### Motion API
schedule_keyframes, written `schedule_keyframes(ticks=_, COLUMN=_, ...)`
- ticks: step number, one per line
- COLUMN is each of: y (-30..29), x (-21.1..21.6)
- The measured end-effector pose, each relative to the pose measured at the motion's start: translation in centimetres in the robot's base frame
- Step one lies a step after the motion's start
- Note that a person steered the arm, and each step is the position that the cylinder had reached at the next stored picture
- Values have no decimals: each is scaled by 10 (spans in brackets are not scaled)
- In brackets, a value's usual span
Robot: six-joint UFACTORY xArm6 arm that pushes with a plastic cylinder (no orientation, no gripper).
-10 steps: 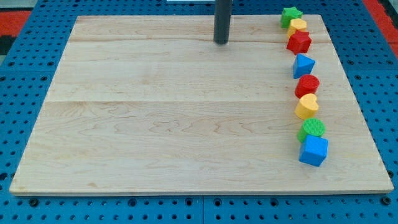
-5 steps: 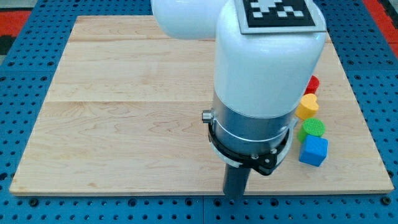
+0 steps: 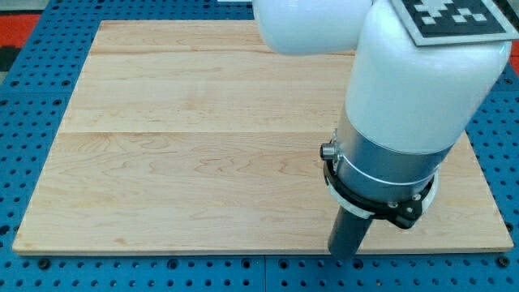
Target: Nudge the green circle left a bit
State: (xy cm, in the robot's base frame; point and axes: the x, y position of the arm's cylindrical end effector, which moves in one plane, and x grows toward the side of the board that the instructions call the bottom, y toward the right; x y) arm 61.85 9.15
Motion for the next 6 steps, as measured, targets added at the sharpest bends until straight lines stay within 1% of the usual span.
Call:
schedule_keyframes(ticks=4, y=33, x=0)
schedule_keyframes(ticks=5, y=71, x=-1)
schedule_keyframes(ticks=6, y=123, x=-25)
